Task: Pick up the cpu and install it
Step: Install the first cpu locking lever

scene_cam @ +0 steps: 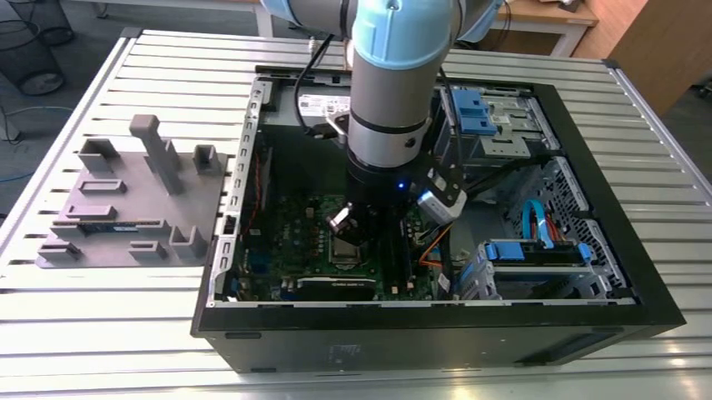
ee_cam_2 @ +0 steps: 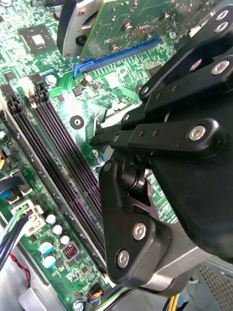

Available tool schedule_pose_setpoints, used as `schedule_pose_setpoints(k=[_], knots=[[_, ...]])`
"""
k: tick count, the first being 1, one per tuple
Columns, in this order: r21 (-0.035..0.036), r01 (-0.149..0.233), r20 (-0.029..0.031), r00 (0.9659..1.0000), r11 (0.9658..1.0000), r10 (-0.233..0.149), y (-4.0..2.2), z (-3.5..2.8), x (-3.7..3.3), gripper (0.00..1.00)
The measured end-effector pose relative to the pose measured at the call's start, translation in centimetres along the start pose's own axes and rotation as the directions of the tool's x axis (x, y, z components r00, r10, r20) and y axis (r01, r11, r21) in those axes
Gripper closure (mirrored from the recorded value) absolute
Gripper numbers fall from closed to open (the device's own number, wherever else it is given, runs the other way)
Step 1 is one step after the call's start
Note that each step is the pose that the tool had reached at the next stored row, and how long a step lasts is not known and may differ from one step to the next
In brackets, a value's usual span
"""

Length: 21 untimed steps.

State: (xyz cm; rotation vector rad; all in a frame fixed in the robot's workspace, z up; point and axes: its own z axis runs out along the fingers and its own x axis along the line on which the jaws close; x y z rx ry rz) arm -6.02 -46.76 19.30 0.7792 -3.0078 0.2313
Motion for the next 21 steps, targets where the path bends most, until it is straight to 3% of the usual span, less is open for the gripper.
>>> schedule_pose_setpoints(k=[4, 7, 12, 21], knots=[[-0.0004, -0.004, -0.0004, 1.0, 1.0, 0.004, 0.0, 0.01, 0.0, 0.89], [0.0021, -0.007, 0.0046, 1.0, 1.0, 0.007, 0.0, 0.09, 0.02, 0.89], [0.0027, -0.013, 0.0052, 0.9999, 0.9999, 0.013, -0.02, 0.12, 0.03, 0.89], [0.0088, -0.028, 0.017, 0.9995, 0.9996, 0.028, -0.01, 0.24, 0.15, 0.89]])
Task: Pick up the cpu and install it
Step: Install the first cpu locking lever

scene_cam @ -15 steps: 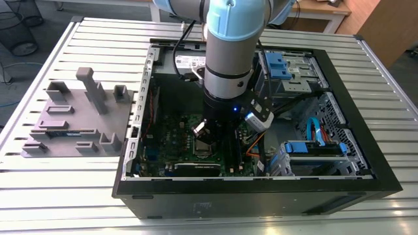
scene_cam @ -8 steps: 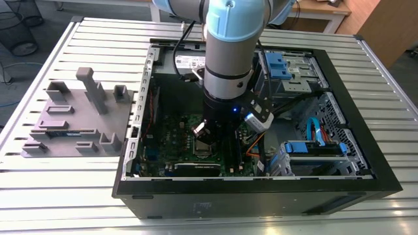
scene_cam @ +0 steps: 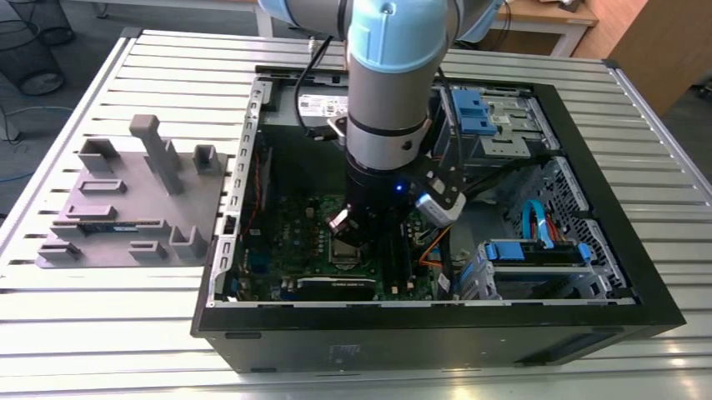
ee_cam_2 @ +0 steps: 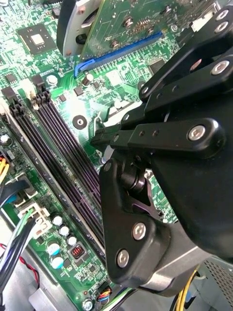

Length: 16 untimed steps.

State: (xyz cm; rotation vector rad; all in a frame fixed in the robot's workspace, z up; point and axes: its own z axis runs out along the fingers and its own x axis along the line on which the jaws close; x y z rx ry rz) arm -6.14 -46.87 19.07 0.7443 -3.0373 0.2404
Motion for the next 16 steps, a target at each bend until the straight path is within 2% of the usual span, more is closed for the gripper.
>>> schedule_pose_setpoints(k=[7, 16], knots=[[0.0003, -0.003, 0.0009, 1.0, 1.0, 0.003, 0.04, 0.01, 0.08, 0.89], [0.0006, -0.061, -0.0032, 0.9981, 0.9981, 0.061, 0.04, 0.11, 0.08, 0.89]])
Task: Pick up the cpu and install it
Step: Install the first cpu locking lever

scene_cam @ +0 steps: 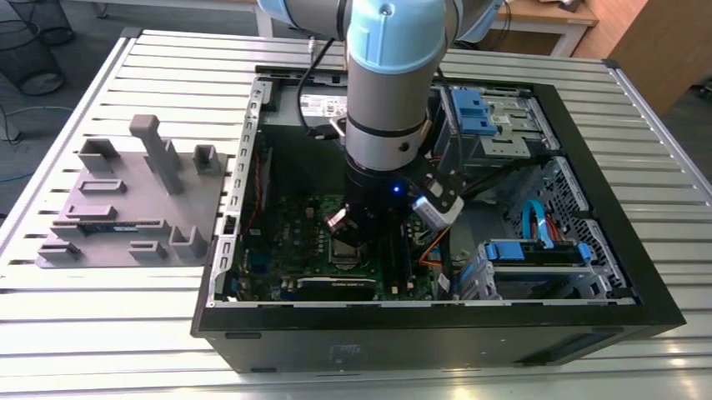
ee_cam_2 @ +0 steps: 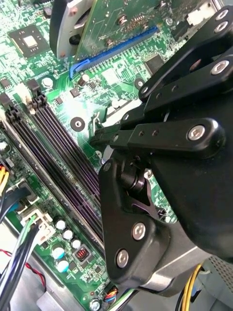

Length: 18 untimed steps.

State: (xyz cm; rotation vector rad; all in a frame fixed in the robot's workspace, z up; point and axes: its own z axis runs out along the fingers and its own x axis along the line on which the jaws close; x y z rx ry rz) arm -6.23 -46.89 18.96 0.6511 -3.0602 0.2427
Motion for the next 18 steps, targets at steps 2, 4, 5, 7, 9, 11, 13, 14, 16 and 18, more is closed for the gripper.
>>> schedule_pose_setpoints(k=[2, 4, 5, 7, 9, 11, 13, 14, 16, 18], knots=[[0.0, -0.01, -0.0003, 1.0, 1.0, 0.01, 0.0, 0.03, 0.0, 0.89], [-0.0001, -0.015, 0.0029, 0.9999, 0.9999, 0.015, -0.04, 0.12, 0.02, 0.89], [-0.0011, -0.016, 0.0055, 0.9999, 0.9999, 0.016, -0.07, 0.16, 0.04, 0.89], [-0.0049, -0.017, 0.0118, 0.9998, 0.9998, 0.017, -0.13, 0.25, 0.07, 0.89], [-0.0111, -0.018, 0.0182, 0.9997, 0.9998, 0.018, -0.19, 0.34, 0.09, 0.89], [-0.0184, -0.019, 0.0242, 0.9995, 0.9997, 0.019, -0.26, 0.36, 0.12, 0.89], [-0.0239, -0.019, 0.0269, 0.9994, 0.9995, 0.02, -0.26, 0.35, 0.15, 0.89], [-0.0262, -0.019, 0.0279, 0.9994, 0.9995, 0.02, -0.27, 0.35, 0.17, 0.89], [-0.0307, -0.019, 0.0298, 0.9994, 0.9993, 0.02, -0.28, 0.36, 0.19, 0.89], [-0.0325, -0.019, 0.0306, 0.9993, 0.9993, 0.02, -0.3, 0.33, 0.19, 0.89]])
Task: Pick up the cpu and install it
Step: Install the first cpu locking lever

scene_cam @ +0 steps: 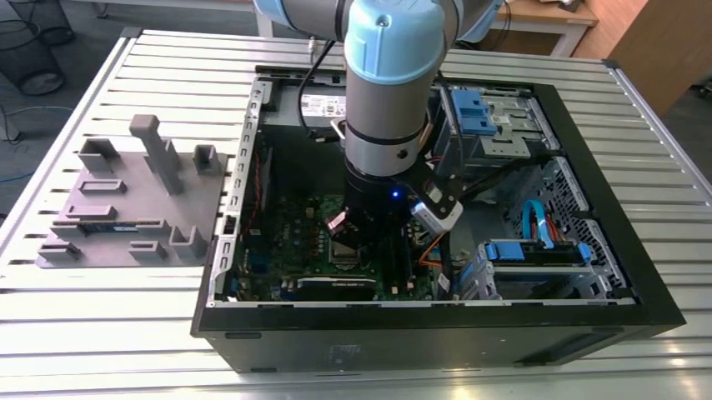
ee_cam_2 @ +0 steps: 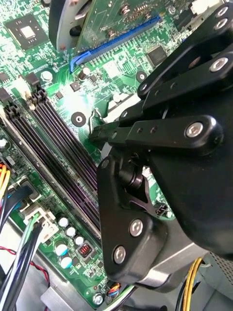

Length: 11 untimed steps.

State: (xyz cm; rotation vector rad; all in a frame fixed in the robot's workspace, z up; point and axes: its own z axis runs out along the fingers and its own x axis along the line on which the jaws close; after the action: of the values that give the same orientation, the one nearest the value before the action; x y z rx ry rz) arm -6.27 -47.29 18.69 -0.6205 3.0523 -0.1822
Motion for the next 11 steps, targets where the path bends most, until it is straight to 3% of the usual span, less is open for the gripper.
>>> schedule_pose_setpoints(k=[7, 11], knots=[[-0.0066, 0.0, 0.0029, 1.0, 1.0, 0.001, -0.1, -0.27, 0.05, 0.89], [-0.0076, -0.001, 0.0033, 1.0, 1.0, 0.001, -0.18, -0.73, 0.07, 0.89]])
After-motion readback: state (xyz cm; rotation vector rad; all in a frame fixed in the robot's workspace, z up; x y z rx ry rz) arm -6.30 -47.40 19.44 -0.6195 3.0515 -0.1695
